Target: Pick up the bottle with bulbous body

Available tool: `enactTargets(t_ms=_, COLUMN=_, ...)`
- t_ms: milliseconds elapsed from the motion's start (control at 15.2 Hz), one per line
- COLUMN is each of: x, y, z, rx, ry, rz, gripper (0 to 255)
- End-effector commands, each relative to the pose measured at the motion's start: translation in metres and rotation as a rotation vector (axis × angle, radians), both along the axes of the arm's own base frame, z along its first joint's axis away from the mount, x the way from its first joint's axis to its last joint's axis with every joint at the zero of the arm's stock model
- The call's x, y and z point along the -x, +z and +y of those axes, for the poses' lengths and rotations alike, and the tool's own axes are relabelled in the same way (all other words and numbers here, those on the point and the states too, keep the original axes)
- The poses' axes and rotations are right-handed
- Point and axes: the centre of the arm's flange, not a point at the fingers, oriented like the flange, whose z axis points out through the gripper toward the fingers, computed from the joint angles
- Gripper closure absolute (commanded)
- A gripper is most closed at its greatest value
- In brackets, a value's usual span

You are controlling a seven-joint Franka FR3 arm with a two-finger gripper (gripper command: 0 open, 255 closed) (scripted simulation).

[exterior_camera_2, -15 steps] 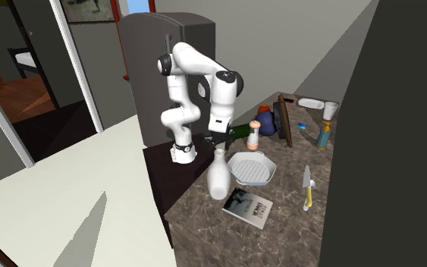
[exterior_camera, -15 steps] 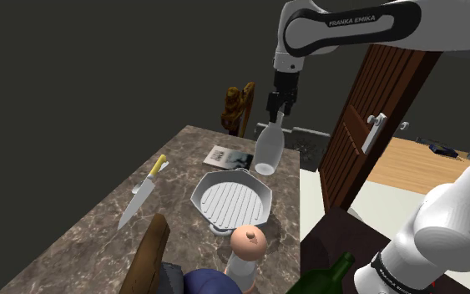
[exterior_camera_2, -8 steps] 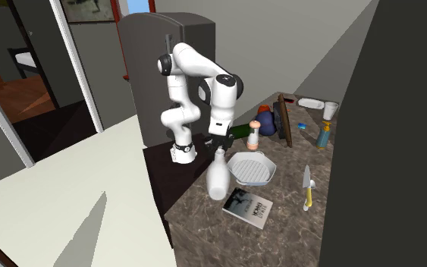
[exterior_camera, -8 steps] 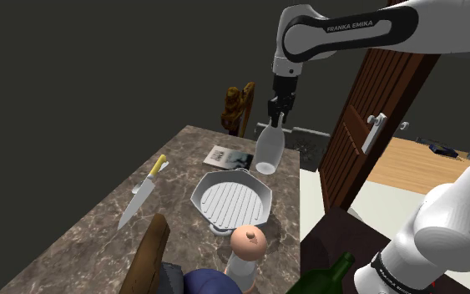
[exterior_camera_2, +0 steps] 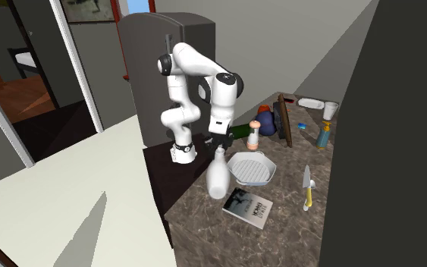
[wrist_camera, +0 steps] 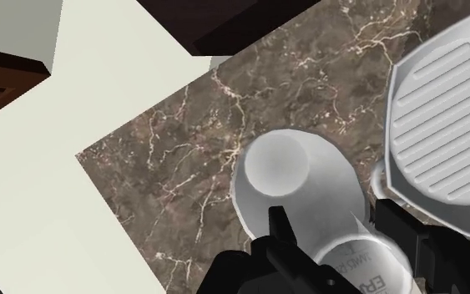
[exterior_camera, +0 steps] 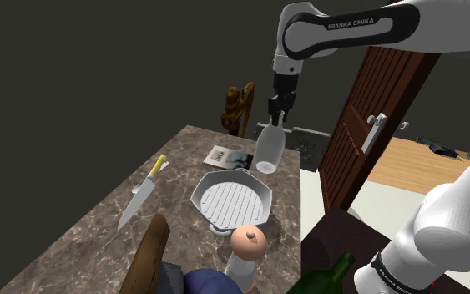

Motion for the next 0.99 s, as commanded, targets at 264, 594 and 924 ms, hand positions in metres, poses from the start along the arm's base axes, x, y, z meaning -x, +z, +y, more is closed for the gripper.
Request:
enactTargets(t_ms=264, x=-0.001, y=0.03, z=-0.001, rx=0.0, ry=0.0, rz=0.0, gripper=255)
enactTargets(t_ms=594, x=-0.001, y=0.057, z=-0.001, rx=0.0, ry=0.0, rz=0.0, gripper=255)
enactTargets(t_ms=924, x=-0.001, y=0.073, z=-0.001, rx=0.0, ry=0.0, rz=0.0, gripper=255)
